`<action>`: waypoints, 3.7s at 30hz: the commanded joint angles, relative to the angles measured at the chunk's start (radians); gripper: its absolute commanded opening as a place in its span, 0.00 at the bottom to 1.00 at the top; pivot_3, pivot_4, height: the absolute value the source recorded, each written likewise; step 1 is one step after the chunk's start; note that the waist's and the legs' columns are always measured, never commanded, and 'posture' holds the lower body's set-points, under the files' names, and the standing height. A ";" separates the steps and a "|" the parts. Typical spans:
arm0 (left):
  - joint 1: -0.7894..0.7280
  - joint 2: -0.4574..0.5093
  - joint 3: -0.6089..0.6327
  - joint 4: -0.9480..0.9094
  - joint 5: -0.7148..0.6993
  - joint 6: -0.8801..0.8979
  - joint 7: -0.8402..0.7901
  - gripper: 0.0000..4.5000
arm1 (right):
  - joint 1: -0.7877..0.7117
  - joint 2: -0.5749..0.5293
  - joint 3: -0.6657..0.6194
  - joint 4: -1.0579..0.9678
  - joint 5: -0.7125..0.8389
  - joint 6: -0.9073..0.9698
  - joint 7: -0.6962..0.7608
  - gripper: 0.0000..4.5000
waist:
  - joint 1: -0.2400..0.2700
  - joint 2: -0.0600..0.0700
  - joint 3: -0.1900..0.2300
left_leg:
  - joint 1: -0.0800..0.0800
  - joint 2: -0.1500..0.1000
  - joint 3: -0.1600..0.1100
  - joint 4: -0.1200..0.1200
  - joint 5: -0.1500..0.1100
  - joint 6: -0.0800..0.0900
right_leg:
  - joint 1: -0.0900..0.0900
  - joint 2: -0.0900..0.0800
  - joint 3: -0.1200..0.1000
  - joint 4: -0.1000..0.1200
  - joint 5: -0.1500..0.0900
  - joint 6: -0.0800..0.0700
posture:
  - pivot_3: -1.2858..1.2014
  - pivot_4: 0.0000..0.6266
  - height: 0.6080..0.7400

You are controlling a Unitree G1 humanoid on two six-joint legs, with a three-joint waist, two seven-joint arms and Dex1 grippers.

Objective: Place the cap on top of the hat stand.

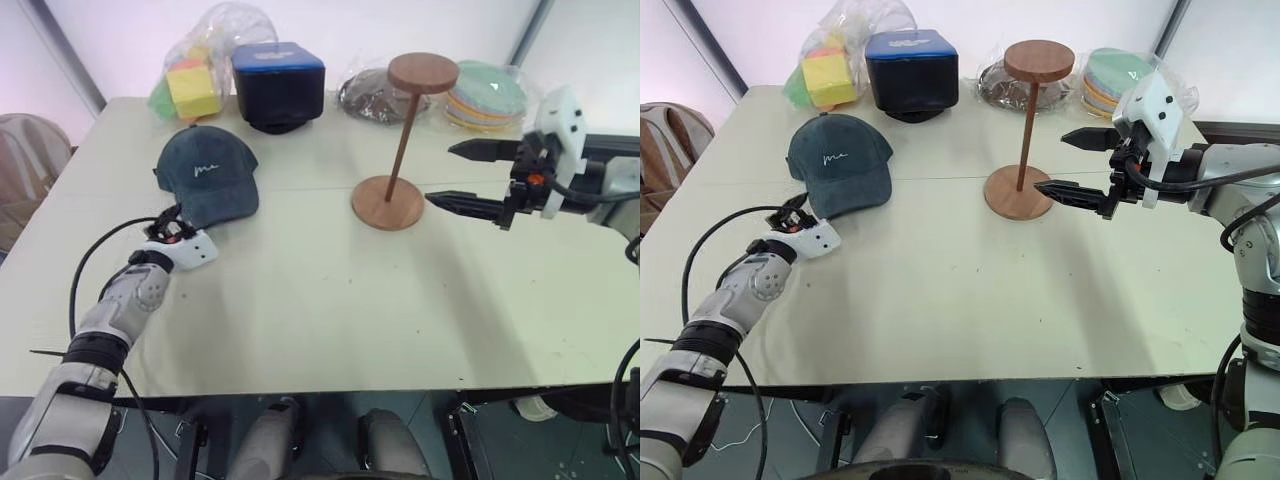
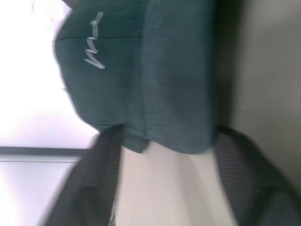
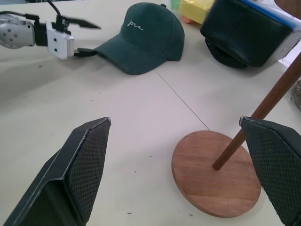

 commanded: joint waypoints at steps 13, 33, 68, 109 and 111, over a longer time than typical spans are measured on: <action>0.048 -0.007 0.034 -0.034 -0.063 -0.111 -0.009 0.01 | -0.017 -0.012 -0.036 -0.030 0.018 -0.002 -0.010 1.00 | 0.003 0.003 -0.002 | 0.000 -0.001 0.000 0.000 0.000 0.000 | 0.001 -0.001 0.000 0.000 0.000 0.000 | 0.52 0.24 1.00; -0.094 -0.116 0.212 -0.530 -0.342 0.089 -0.202 0.01 | -0.040 0.000 -0.015 -0.010 0.008 -0.015 -0.007 1.00 | -0.001 0.001 -0.001 | -0.002 0.000 0.000 0.001 0.000 0.000 | 0.000 0.000 -0.001 0.000 0.000 0.000 | 0.52 0.24 1.00; -0.656 -0.301 0.015 -0.468 -0.306 0.110 -0.357 0.01 | -0.019 -0.087 -0.190 0.055 0.064 0.039 -0.031 1.00 | 0.000 -0.006 0.004 | -0.002 0.000 0.000 0.003 0.000 0.000 | 0.001 0.002 -0.002 -0.002 0.000 0.001 | 0.52 0.24 1.00; -0.378 -0.525 -0.128 -0.675 0.136 0.169 -0.113 0.01 | -0.177 -0.049 -0.134 0.328 0.036 0.067 -0.062 1.00 | 0.004 -0.007 0.004 | -0.002 0.000 0.001 0.003 0.000 0.000 | 0.001 0.002 -0.002 -0.001 0.000 0.001 | 0.52 0.24 1.00; -0.369 -0.535 -0.132 -0.682 0.141 0.169 -0.110 0.01 | -0.177 -0.051 -0.127 0.330 0.031 0.062 -0.055 1.00 | 0.003 -0.006 0.004 | -0.002 0.000 0.001 0.003 0.000 0.000 | 0.001 0.002 -0.002 -0.001 0.000 0.001 | 0.52 0.24 1.00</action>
